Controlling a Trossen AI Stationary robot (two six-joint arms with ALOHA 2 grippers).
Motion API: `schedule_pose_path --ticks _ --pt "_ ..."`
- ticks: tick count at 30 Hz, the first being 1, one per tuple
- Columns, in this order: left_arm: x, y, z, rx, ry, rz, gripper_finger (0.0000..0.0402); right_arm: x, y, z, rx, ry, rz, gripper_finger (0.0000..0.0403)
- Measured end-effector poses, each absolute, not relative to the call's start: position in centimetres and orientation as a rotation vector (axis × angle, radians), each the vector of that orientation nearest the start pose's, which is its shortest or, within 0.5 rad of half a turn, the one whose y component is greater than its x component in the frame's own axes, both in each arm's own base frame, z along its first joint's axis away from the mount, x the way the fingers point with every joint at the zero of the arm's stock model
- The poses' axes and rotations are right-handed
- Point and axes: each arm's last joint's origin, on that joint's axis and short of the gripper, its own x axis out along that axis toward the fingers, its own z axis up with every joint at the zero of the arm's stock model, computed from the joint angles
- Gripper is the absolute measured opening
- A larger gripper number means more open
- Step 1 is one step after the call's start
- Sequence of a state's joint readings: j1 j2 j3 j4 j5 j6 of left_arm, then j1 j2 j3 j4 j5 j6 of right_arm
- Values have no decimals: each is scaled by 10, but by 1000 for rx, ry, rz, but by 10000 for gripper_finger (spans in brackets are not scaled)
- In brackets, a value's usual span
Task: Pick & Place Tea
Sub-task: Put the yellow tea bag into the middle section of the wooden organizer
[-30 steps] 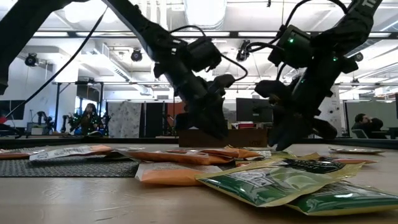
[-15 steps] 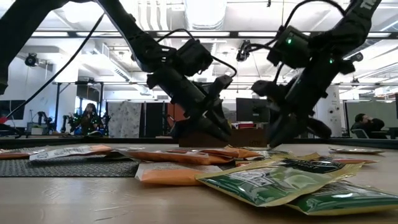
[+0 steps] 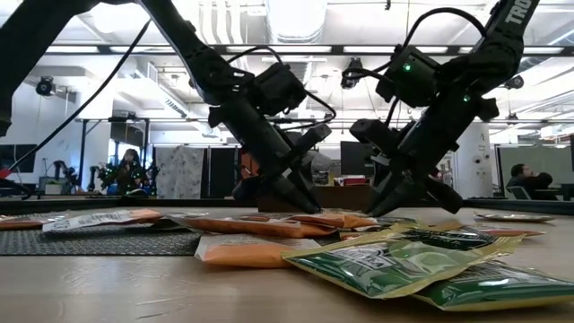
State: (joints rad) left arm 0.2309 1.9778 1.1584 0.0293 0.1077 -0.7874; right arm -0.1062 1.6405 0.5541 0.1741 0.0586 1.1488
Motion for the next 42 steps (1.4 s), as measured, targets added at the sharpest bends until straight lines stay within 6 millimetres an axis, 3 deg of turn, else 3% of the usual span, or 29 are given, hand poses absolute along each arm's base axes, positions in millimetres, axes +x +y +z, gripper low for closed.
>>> schedule_pose_path --ticks 13,23,30,33,37,42 --pt "398 85 143 -994 660 359 80 262 -29 102 1082 726 -661 59" --pt "400 83 141 -955 660 328 78 262 -29 102 1080 718 -666 59" --pt "403 83 144 -909 633 292 12 263 -30 102 1085 697 -656 61" --pt "405 83 147 -867 616 261 2 264 -30 105 1085 682 -649 62" --pt "409 89 162 -799 608 240 1 261 -30 113 1044 663 -638 59" --pt "409 110 209 -527 745 243 1 252 -32 143 967 556 -654 59"
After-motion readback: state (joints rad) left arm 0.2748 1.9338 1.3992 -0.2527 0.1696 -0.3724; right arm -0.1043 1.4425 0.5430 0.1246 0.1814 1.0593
